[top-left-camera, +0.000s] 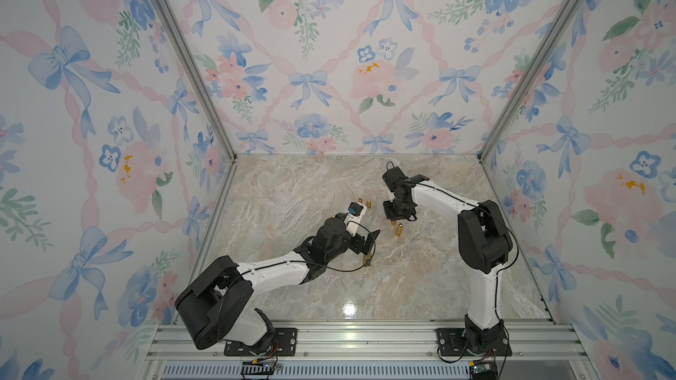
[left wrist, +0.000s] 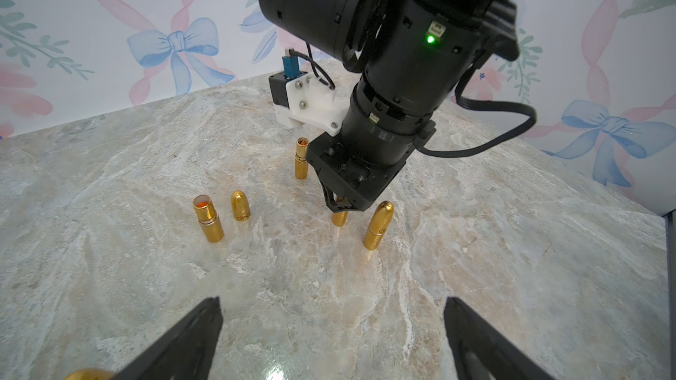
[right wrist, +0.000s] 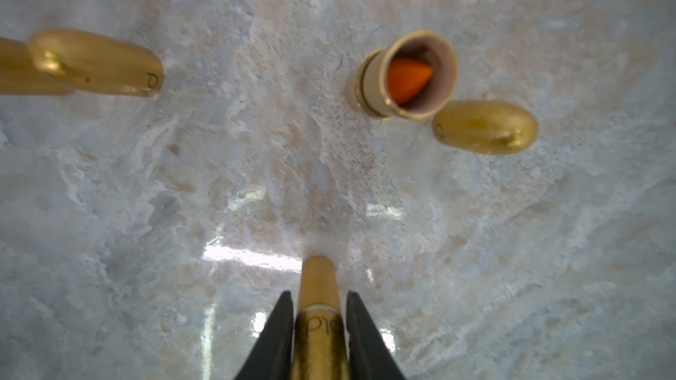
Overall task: Open the lipstick cap
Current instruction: Pick up the lipstick at the center of the board.
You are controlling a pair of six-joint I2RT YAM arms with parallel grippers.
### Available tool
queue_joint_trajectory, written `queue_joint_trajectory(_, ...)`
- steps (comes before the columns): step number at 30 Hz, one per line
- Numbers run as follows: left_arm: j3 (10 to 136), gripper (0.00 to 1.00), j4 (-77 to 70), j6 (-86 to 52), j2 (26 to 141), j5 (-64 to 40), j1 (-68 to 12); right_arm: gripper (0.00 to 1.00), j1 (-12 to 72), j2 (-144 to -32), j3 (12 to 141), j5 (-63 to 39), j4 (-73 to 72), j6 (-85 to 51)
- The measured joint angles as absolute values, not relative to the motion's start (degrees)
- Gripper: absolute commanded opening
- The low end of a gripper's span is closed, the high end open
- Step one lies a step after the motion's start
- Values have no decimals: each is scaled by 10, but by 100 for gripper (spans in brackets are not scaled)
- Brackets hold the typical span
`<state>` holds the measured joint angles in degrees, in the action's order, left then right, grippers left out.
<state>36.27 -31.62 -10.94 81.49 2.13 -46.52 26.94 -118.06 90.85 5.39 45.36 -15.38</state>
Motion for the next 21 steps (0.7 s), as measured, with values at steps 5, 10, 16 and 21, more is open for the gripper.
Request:
queue_joint_trajectory(5,363,98,-316,-109,815,23,-465,26,269,-1186,909,57,454,-154)
queue_joint_trajectory(10,363,98,-316,-109,815,25,-465,21,269,-1186,909,58,452,-151)
queue_joint_trajectory(16,363,98,-316,-107,815,28,-465,19,269,-1186,909,58,452,-151)
queue_joint_trajectory(21,362,98,-316,-103,813,38,-465,19,270,-1180,909,56,454,-151)
